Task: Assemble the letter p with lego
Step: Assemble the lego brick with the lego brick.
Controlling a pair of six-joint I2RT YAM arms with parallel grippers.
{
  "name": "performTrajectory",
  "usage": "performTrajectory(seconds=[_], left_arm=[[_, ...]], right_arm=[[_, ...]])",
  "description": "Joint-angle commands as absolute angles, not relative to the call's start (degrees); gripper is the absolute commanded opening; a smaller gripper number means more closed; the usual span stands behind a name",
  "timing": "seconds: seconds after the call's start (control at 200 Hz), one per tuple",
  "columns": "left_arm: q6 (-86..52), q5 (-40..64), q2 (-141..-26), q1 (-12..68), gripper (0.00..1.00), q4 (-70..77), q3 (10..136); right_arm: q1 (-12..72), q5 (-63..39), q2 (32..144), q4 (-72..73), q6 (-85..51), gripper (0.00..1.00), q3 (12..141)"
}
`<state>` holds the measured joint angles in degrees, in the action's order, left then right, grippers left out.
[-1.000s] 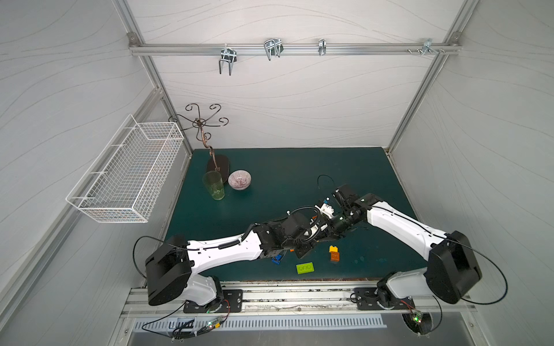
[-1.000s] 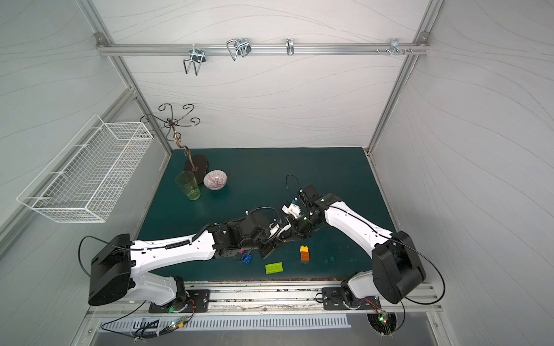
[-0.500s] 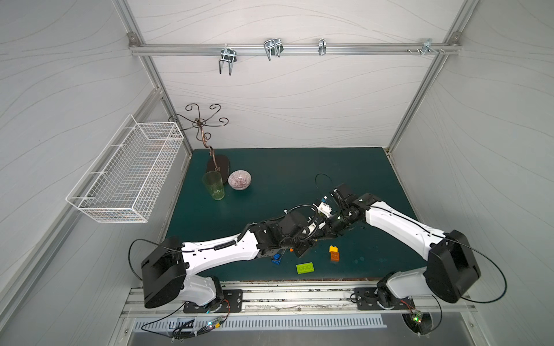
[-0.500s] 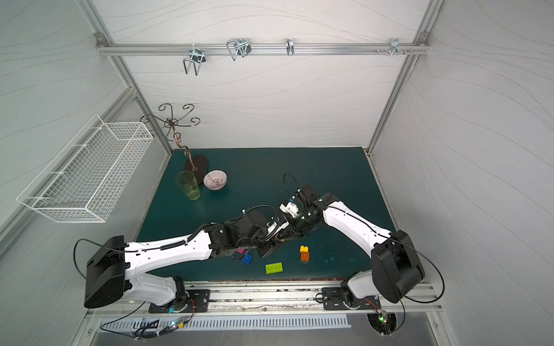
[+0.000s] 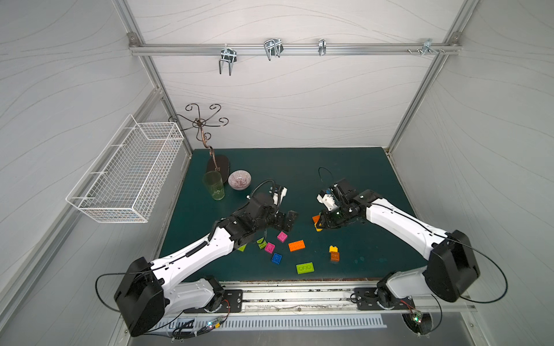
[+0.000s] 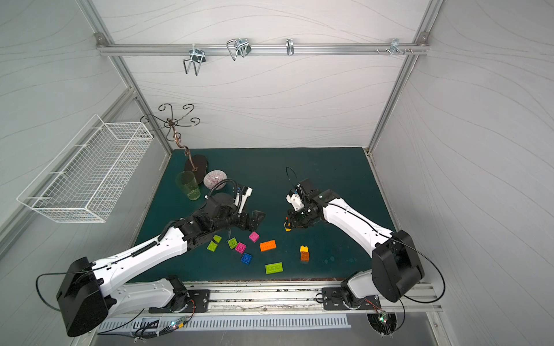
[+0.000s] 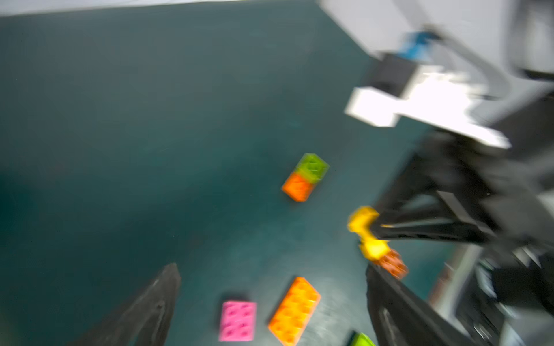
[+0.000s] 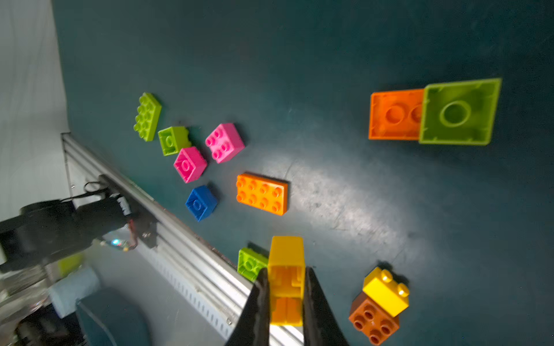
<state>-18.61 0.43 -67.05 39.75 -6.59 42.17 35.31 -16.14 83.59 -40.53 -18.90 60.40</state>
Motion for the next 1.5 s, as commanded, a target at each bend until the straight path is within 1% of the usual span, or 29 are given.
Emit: performTrajectory(seconds=[0.0,0.095,0.215,0.355,0.475,0.826,1.271,1.356,1.496], left_arm=[[-25.64,-4.26,-67.63,38.23,0.99,-3.53,40.17],[-26.42,-4.34,-69.00,35.82,0.99,-0.57,37.81],[-28.45,-1.32,-68.78,31.52,0.99,1.75,35.09],[-29.13,-2.26,-67.64,30.62,0.99,1.32,34.63],[-29.44,-2.05,-68.00,30.59,0.99,1.01,34.90],[-29.10,-3.87,-65.95,30.59,0.99,0.63,34.19],[-28.83,-4.36,-64.95,30.51,0.99,1.34,33.49],[-28.74,-4.39,-65.15,30.54,0.99,1.15,33.57],[-28.70,-4.74,-64.80,30.59,0.99,1.22,33.41]], right_arm=[[36.07,-7.55,88.11,-37.09,-16.07,0.00,62.04],[36.60,-4.26,91.89,-35.65,-14.11,0.00,63.70],[38.02,-0.18,94.94,-35.61,-12.51,0.00,65.55],[39.54,4.60,97.11,-35.57,-11.91,0.00,66.90],[39.69,6.04,99.37,-36.75,-12.59,0.00,68.58],[40.87,7.48,102.65,-36.39,-14.92,0.00,68.88],[41.05,7.28,103.71,-36.21,-15.97,0.00,68.38],[41.04,6.50,103.89,-36.82,-17.15,0.00,68.92],[41.18,8.82,102.86,-39.63,-19.17,0.00,70.73]])
